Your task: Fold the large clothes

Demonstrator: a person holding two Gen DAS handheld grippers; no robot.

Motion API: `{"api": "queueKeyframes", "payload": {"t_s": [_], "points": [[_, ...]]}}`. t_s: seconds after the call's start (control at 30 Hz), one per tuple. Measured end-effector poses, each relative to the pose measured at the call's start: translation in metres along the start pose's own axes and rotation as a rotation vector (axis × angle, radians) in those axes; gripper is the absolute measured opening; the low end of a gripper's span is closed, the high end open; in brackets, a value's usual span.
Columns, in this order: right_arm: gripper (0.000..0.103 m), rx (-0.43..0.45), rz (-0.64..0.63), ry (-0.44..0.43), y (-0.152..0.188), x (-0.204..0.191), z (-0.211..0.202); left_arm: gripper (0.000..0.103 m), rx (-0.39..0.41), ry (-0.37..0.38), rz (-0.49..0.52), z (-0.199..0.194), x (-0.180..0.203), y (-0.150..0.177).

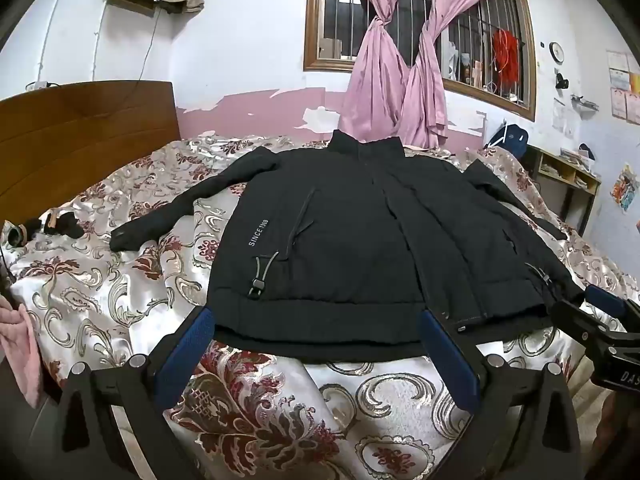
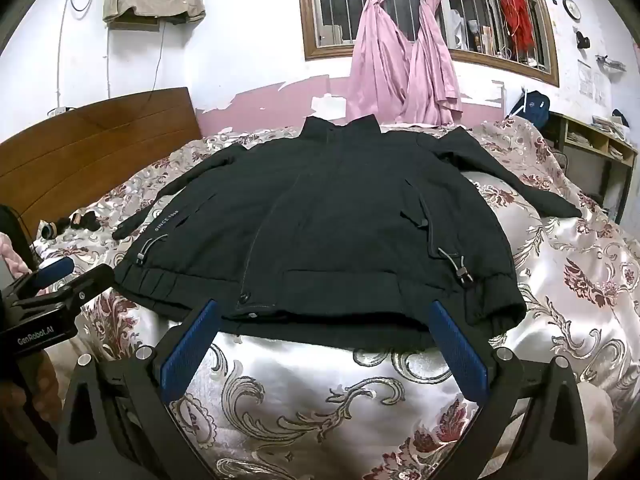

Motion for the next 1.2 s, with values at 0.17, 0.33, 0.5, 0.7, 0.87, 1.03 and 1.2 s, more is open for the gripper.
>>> {"api": "queueKeyframes", "payload": {"t_s": [0.17,0.33,0.5,0.7,0.87,1.03,1.2], "points": [[0.102,-0.003,-0.001,0.000,0.0001,0.0000,0.0002,0.103,0.000,-0.002,0.003,0.0000,0.0001,0.0000],[0.102,-0.001,0.003,-0.002,0.0002,0.0013,-0.0002,0.103,0.000,-0.001,0.005,-0.0002,0.0002,0.0000],[0.102,-0.001,0.004,-0.003,0.0007,0.0010,0.0007,0.103,0.000,-0.001,0.006,0.0000,0.0001,0.0000],[0.102,-0.003,0.004,-0.004,0.0010,0.0006,0.0010,0.103,-0.001,-0.002,0.006,0.0000,0.0000,0.0000],[0.102,-0.004,0.006,-0.005,0.0010,0.0005,0.0007,0.103,0.000,-0.003,0.006,-0.0001,0.0000,-0.0001],[0.102,-0.003,0.007,-0.006,0.0008,0.0004,0.0004,0.103,0.000,-0.003,0.008,-0.0001,0.0002,-0.0001],[0.102,-0.004,0.008,-0.006,0.0006,0.0004,0.0006,0.103,0.001,-0.003,0.008,-0.0002,0.0002,0.0000]]}}
Point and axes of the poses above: each gripper's, at about its wrist camera, not at the fingertips, and z roughly the way its jaws point, x to its right, y to its underside, the point moved 2 cm from there along z, roughly the way its jaws point
